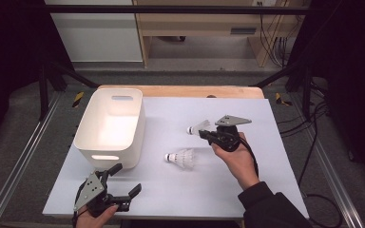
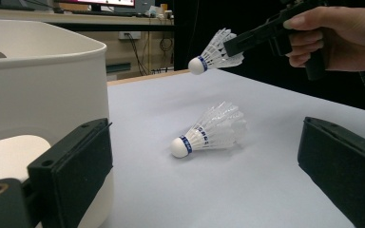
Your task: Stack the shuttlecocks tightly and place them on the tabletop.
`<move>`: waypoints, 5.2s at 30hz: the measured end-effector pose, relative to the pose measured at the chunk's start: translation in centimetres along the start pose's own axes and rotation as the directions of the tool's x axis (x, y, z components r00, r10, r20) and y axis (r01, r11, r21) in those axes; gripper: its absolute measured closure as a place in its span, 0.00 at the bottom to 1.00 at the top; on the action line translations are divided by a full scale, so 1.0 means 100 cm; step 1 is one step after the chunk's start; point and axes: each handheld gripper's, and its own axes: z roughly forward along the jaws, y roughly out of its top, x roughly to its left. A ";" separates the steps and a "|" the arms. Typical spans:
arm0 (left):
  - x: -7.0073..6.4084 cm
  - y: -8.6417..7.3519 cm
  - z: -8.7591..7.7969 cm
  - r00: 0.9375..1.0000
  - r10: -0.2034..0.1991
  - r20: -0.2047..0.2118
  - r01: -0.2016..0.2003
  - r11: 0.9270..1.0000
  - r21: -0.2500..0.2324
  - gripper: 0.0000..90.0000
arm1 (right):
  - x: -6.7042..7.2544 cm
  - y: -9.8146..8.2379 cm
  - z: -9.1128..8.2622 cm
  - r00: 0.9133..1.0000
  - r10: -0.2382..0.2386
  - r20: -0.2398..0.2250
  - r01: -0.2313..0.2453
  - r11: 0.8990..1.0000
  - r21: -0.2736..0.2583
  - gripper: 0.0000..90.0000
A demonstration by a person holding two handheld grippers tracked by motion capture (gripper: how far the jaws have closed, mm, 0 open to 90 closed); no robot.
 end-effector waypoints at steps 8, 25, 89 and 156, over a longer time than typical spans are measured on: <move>0.001 0.000 -0.001 1.000 0.002 -0.006 -0.003 1.000 -0.011 0.04 | -0.010 -0.019 -0.029 0.999 0.033 0.008 -0.033 0.999 -0.034 1.00; 0.001 0.000 -0.002 1.000 0.006 -0.016 -0.006 1.000 -0.016 0.05 | -0.015 -0.059 -0.052 0.997 0.077 0.026 -0.076 0.997 -0.030 1.00; 0.003 0.000 -0.001 1.000 0.009 -0.020 -0.009 1.000 -0.004 0.05 | 0.008 -0.088 -0.011 0.982 0.167 -0.090 -0.166 0.986 0.012 1.00; 0.002 -0.001 -0.001 1.000 0.006 -0.014 -0.006 1.000 -0.002 0.05 | 0.021 -0.084 0.017 0.972 0.179 -0.155 -0.176 0.984 0.031 1.00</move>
